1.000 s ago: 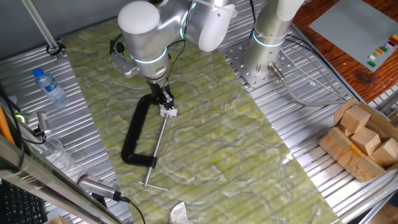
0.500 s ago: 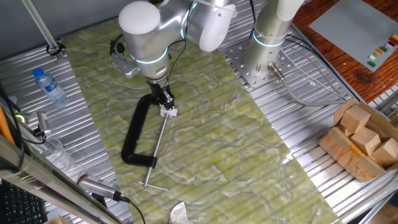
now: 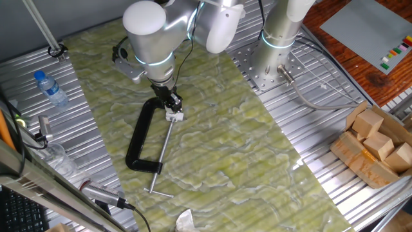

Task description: Take out the light bulb by rotating it

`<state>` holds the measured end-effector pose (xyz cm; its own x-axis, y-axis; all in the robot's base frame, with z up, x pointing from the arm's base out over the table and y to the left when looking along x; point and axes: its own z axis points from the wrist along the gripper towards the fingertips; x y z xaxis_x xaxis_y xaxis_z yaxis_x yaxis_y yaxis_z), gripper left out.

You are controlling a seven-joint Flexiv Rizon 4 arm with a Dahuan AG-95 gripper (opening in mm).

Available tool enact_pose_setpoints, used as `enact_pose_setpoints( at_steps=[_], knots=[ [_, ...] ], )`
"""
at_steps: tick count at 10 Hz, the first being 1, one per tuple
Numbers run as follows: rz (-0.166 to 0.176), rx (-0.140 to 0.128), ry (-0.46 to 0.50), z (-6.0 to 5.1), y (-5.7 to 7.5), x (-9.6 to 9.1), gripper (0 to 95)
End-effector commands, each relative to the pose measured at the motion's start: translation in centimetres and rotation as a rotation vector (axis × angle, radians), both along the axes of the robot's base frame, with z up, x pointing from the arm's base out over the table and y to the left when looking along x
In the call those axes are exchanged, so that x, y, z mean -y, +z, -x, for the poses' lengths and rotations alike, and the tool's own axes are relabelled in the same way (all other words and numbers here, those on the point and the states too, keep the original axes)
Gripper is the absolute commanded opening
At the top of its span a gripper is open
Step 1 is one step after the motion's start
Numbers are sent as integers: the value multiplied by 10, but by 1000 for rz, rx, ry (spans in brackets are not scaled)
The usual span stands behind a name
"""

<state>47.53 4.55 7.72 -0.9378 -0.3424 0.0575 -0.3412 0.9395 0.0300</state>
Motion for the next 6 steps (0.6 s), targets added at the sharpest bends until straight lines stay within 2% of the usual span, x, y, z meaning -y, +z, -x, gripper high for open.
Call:
enact_pose_setpoints(
  at_steps=[1,5,6],
  knots=[
    [-8,0,148,0,0,0,0],
    [-14,1,358,0,0,0,0],
    [-23,3,443,0,0,0,0]
  ],
)
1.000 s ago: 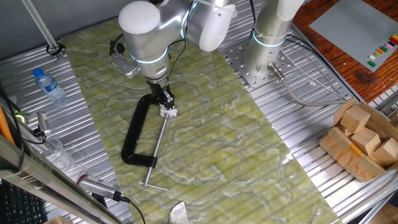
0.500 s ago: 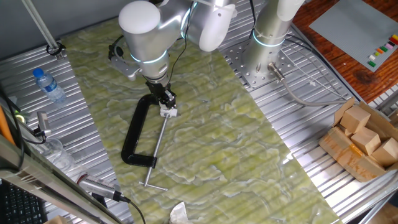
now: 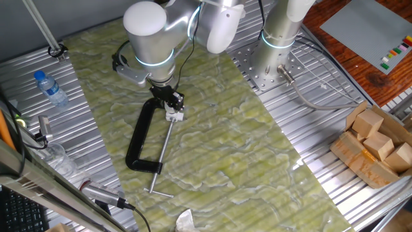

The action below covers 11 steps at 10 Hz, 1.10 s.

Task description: Take out the light bulb by rotating it

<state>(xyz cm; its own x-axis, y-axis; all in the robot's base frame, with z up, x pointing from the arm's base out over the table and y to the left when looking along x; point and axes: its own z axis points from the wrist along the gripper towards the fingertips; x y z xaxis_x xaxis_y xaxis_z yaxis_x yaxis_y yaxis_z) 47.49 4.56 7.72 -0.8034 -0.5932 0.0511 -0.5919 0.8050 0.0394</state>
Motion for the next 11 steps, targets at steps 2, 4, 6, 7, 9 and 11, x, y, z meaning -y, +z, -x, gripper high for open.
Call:
enact_pose_setpoints(
  at_steps=[2,4,6,7,9,11],
  knots=[
    [-16,0,273,0,0,0,0],
    [-21,-1,352,0,0,0,0],
    [-20,-3,366,1,0,0,0],
    [-21,-3,366,1,0,0,0],
    [-22,-4,390,1,0,0,0],
    [-20,-5,396,1,0,-1,0]
  ],
)
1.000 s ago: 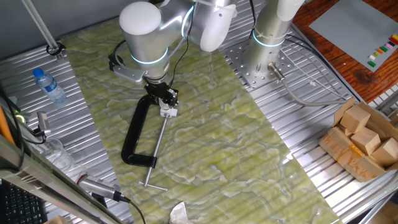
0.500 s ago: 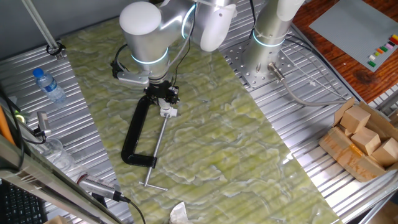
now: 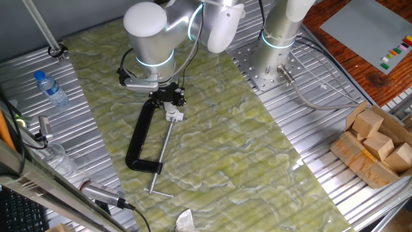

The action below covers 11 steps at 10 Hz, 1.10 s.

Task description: Take out the light bulb by rotating it

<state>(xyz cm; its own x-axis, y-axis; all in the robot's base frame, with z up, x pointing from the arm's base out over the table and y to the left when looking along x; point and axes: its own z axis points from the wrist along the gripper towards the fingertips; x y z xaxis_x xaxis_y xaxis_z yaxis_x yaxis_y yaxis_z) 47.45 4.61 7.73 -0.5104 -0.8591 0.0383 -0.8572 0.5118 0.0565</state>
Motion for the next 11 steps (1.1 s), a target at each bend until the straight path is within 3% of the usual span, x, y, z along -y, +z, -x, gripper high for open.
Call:
enact_pose_setpoints(
  at_steps=[1,5,11],
  knots=[
    [5,-1,4,0,0,0,0],
    [41,-3,145,0,0,-3,0],
    [30,2,241,0,0,-2,0]
  ],
)
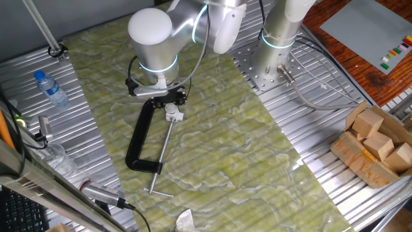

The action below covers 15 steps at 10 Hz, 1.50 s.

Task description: Take out the light bulb by rotating it

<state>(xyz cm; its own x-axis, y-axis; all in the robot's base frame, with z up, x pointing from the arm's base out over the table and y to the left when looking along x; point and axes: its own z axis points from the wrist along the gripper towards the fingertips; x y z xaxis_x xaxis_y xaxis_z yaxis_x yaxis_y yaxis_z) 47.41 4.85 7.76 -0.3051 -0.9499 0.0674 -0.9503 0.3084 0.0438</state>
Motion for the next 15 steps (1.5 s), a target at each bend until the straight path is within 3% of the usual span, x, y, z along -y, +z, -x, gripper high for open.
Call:
enact_pose_setpoints(
  at_steps=[1,2,7,11,13,15],
  knots=[
    [-3,2,29,0,0,0,0],
    [-6,2,66,0,0,0,190],
    [-9,1,193,0,-1,-1,190],
    [-4,8,144,0,0,-1,190],
    [-1,12,109,0,0,-1,570],
    [-3,14,92,-1,0,-1,570]
  ],
)
